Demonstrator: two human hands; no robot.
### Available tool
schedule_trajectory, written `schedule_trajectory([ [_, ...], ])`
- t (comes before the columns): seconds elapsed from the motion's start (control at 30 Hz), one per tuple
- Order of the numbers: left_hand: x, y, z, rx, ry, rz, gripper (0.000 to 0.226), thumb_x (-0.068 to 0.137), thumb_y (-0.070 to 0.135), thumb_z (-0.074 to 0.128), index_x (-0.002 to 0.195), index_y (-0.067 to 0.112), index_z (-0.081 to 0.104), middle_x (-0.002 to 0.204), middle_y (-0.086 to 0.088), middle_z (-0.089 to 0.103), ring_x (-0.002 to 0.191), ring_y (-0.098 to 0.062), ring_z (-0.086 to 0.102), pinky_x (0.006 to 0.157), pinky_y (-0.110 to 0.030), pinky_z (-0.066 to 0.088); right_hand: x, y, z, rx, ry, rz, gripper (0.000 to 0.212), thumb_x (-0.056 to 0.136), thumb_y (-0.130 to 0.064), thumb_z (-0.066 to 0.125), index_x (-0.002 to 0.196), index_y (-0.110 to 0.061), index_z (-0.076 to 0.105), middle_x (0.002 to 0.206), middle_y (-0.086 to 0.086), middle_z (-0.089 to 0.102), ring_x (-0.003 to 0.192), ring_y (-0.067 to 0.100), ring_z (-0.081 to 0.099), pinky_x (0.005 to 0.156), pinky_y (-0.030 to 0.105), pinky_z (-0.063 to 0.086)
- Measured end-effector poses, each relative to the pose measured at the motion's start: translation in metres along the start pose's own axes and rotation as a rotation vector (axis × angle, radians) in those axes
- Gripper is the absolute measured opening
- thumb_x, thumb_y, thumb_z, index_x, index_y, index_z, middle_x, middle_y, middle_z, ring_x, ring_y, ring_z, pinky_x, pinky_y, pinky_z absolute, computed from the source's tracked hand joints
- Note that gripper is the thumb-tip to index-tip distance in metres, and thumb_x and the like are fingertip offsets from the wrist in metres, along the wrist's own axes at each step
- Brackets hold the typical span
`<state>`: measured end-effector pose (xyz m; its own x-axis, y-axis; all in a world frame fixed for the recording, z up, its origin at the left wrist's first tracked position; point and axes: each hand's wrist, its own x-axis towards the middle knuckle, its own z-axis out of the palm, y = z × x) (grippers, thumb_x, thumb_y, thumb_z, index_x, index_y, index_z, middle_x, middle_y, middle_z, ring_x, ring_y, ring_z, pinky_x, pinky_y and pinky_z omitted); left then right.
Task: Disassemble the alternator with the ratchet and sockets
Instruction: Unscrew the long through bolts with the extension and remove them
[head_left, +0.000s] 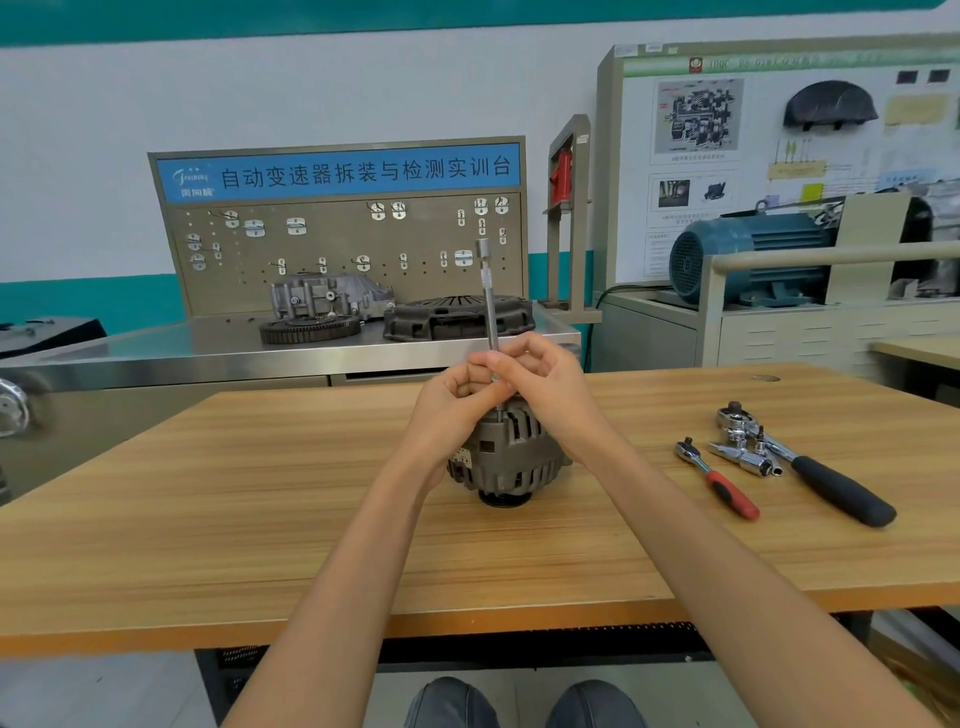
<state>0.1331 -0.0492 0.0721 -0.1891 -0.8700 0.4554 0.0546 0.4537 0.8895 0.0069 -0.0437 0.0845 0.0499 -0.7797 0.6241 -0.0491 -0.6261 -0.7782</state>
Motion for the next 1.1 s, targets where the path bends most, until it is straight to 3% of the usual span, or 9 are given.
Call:
schedule_trajectory([
  [0.13, -0.002, 0.000, -0.003, -0.003, -0.048, -0.013, 0.006, 0.088, 0.024, 0.067, 0.090, 0.023, 0.072, 0.083, 0.006, 0.074, 0.077, -0.006, 0.069, 0.057, -0.014, 0.049, 0.000, 0.001, -0.001, 0.009, -0.031, -0.031, 0.008, 0.093, -0.013, 0.056, 0.092, -0.014, 0.064, 0.093, -0.002, 0.072, 0.088, 0.007, 0.068, 0.075, 0.018, 0.054],
  [0.3, -0.002, -0.001, -0.009, -0.028, -0.121, -0.045, 0.017, 0.092, 0.028, 0.060, 0.095, 0.027, 0.077, 0.102, 0.000, 0.074, 0.100, -0.016, 0.068, 0.086, -0.033, 0.052, 0.000, 0.000, 0.000, 0.022, -0.038, -0.030, 0.018, 0.096, -0.009, 0.048, 0.091, -0.016, 0.064, 0.088, -0.006, 0.068, 0.081, -0.003, 0.065, 0.068, 0.011, 0.049],
  [0.43, -0.001, -0.001, -0.006, -0.033, -0.049, -0.032, 0.009, 0.087, 0.024, 0.067, 0.089, 0.022, 0.076, 0.093, 0.002, 0.075, 0.090, -0.010, 0.069, 0.072, -0.020, 0.051, -0.002, 0.000, 0.004, 0.027, -0.036, -0.026, 0.021, 0.098, -0.011, 0.046, 0.093, -0.020, 0.064, 0.089, -0.009, 0.068, 0.084, -0.003, 0.065, 0.072, 0.012, 0.050],
  [0.6, 0.000, 0.000, 0.001, -0.004, 0.015, -0.042, 0.010, 0.085, 0.027, 0.070, 0.090, 0.018, 0.071, 0.081, 0.005, 0.074, 0.075, -0.005, 0.068, 0.056, -0.014, 0.048, -0.001, 0.002, 0.005, -0.003, 0.012, -0.001, 0.004, 0.092, -0.022, 0.059, 0.095, -0.021, 0.060, 0.095, -0.004, 0.072, 0.093, 0.006, 0.067, 0.083, 0.019, 0.052],
  [0.77, -0.002, 0.001, -0.004, -0.024, -0.057, -0.030, 0.019, 0.089, 0.030, 0.065, 0.102, 0.020, 0.073, 0.096, 0.005, 0.075, 0.090, -0.002, 0.068, 0.065, -0.009, 0.048, -0.002, 0.000, 0.004, -0.042, -0.012, -0.044, 0.011, 0.095, -0.016, 0.053, 0.093, -0.018, 0.064, 0.092, -0.006, 0.071, 0.094, 0.006, 0.066, 0.086, 0.023, 0.052],
  [0.97, -0.001, -0.001, -0.009, -0.042, -0.096, -0.037, 0.016, 0.092, 0.022, 0.061, 0.101, 0.019, 0.074, 0.104, 0.001, 0.074, 0.097, -0.007, 0.067, 0.075, -0.016, 0.051, -0.002, 0.001, 0.006, -0.013, -0.008, -0.045, 0.021, 0.098, -0.011, 0.046, 0.092, -0.022, 0.064, 0.088, -0.012, 0.068, 0.084, -0.007, 0.063, 0.071, 0.008, 0.047],
  [1.1, 0.000, -0.003, -0.007, -0.027, -0.062, -0.032, 0.011, 0.089, 0.021, 0.065, 0.096, 0.018, 0.073, 0.095, 0.003, 0.075, 0.090, -0.007, 0.068, 0.072, -0.017, 0.050, -0.003, 0.001, 0.008, -0.001, -0.004, -0.031, 0.017, 0.097, -0.015, 0.049, 0.096, -0.019, 0.065, 0.088, -0.011, 0.070, 0.090, -0.001, 0.065, 0.082, 0.016, 0.051],
])
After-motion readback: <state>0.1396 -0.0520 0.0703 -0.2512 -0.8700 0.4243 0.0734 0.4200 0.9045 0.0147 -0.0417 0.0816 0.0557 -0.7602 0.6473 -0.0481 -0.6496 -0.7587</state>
